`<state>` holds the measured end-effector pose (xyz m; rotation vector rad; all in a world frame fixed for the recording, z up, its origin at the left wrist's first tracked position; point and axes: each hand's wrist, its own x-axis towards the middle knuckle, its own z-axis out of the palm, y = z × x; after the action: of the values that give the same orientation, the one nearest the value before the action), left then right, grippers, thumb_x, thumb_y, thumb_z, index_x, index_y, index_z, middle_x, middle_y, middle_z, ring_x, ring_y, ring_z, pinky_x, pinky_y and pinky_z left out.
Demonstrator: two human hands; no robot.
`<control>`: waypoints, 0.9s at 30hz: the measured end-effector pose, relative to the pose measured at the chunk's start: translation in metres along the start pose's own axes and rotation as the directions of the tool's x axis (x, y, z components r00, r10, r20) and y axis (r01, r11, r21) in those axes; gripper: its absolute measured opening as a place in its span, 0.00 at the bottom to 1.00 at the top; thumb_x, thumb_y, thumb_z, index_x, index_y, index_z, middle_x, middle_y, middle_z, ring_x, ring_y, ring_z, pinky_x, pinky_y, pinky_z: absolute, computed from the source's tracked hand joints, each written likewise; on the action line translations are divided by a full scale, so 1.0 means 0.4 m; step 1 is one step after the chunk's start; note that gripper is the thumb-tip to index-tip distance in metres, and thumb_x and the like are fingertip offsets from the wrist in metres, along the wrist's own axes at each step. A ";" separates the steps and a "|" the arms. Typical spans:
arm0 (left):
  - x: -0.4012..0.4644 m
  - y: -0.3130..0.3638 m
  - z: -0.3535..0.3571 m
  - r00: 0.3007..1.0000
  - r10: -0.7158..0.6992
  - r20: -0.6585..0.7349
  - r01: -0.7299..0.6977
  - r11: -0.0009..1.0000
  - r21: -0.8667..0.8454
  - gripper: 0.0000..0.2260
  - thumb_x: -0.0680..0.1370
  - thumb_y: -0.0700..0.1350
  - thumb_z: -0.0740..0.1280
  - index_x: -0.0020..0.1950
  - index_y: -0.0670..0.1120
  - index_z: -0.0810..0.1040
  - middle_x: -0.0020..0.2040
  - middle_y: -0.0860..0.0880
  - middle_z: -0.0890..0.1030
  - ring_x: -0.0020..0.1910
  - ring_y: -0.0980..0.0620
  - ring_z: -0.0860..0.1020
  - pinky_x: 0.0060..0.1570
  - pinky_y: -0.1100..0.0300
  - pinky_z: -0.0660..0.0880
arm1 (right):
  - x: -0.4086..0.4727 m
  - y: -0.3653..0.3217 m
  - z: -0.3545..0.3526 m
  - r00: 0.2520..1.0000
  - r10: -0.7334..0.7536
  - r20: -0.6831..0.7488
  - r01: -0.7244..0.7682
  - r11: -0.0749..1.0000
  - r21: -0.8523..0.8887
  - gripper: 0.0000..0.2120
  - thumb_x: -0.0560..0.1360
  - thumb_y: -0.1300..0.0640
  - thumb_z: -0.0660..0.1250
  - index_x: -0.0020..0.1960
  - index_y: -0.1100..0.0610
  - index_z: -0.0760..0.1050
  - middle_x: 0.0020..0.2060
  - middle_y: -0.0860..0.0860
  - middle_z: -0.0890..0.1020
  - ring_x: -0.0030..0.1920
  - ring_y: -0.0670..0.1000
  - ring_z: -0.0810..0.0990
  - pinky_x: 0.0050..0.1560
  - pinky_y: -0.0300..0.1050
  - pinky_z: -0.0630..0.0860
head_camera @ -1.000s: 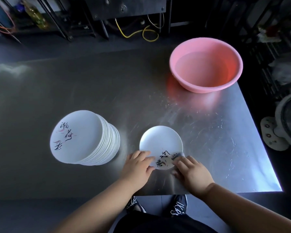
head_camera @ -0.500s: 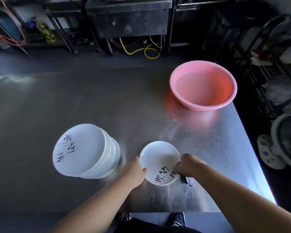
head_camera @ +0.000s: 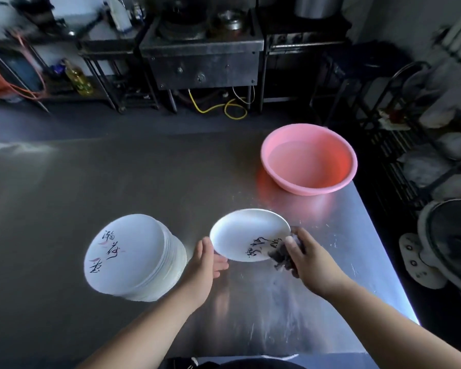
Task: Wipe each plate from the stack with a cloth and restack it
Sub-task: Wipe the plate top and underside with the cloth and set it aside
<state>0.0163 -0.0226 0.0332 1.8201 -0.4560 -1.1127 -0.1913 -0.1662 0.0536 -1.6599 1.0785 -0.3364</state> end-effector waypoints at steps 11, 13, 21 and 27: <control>-0.101 0.178 0.010 0.976 0.185 0.115 -0.085 0.809 -0.581 0.25 0.79 0.33 0.68 0.76 0.43 0.72 0.69 0.42 0.81 0.70 0.42 0.78 0.73 0.43 0.71 | -0.067 -0.123 -0.087 0.895 -0.404 -0.188 0.380 0.913 -0.150 0.19 0.86 0.47 0.55 0.75 0.42 0.71 0.66 0.37 0.79 0.66 0.40 0.76 0.64 0.38 0.72; -0.114 0.184 0.012 0.968 0.208 0.139 -0.094 0.817 -0.570 0.24 0.79 0.33 0.67 0.75 0.42 0.73 0.69 0.41 0.81 0.70 0.41 0.78 0.69 0.44 0.73 | -0.057 -0.116 -0.098 0.874 -0.427 -0.233 0.347 0.883 -0.316 0.23 0.85 0.47 0.55 0.80 0.46 0.66 0.68 0.36 0.73 0.65 0.37 0.71 0.67 0.39 0.69; -0.187 0.212 0.087 0.948 0.272 0.167 -0.130 0.806 -0.577 0.22 0.81 0.32 0.64 0.75 0.43 0.72 0.68 0.40 0.81 0.69 0.40 0.79 0.64 0.47 0.77 | -0.037 -0.161 -0.079 0.683 -0.729 0.029 0.621 0.560 -0.548 0.31 0.87 0.47 0.53 0.85 0.58 0.53 0.84 0.48 0.55 0.84 0.51 0.53 0.83 0.46 0.52; -0.207 0.273 0.128 0.958 0.283 0.053 -0.192 0.764 -0.616 0.20 0.81 0.33 0.63 0.73 0.43 0.73 0.66 0.39 0.82 0.66 0.38 0.81 0.66 0.43 0.78 | -0.081 -0.157 -0.072 0.561 -0.781 0.273 0.761 0.358 -0.541 0.36 0.87 0.41 0.52 0.86 0.60 0.47 0.86 0.51 0.49 0.85 0.60 0.45 0.83 0.63 0.53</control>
<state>-0.0543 -0.0468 0.1593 1.0854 -0.3459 -1.0574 -0.1987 -0.1578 0.1291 -2.7516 0.2895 -0.6742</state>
